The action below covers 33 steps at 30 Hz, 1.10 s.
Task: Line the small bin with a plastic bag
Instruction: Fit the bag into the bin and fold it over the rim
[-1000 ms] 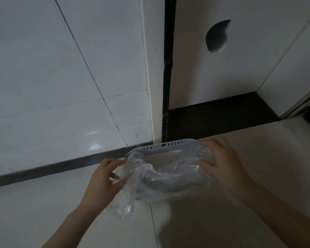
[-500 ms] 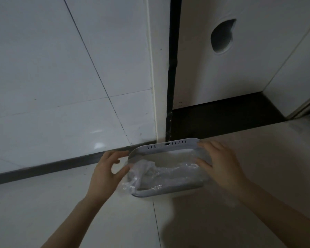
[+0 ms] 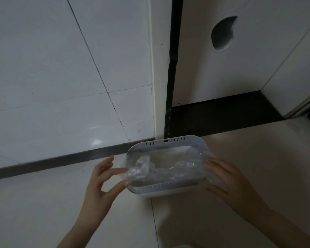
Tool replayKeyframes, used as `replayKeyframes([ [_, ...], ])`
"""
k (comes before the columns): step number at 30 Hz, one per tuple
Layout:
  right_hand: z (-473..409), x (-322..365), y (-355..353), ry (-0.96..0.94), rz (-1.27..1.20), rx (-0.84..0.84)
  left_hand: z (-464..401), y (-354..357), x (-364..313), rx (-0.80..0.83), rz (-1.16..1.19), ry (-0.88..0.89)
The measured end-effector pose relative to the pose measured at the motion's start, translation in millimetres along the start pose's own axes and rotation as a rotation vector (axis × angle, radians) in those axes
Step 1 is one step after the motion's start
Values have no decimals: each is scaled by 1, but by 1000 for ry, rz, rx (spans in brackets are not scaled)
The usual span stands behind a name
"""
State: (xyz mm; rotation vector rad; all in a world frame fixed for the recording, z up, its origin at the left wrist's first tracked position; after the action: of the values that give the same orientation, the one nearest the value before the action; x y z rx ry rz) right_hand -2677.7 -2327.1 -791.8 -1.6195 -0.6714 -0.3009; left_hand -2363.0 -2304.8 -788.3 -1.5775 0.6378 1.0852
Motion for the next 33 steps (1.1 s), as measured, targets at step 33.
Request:
replayKeyframes([
  [33,-82,32,37,-241,340,246,-79,34,-25,180,-774,260],
])
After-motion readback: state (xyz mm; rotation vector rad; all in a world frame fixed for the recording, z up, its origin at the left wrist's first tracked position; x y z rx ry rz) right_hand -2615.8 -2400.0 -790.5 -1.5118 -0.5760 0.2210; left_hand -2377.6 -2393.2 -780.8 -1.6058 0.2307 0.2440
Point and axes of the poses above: each hand's wrist, its own z-axis away from the middle knuckle, its own y-axis out of the palm, x = y × z, the point moved 10 cm from there along -z, towards the middle knuckle, and after that the axes turned 11 degrees about -x, right-handed, at the moved point
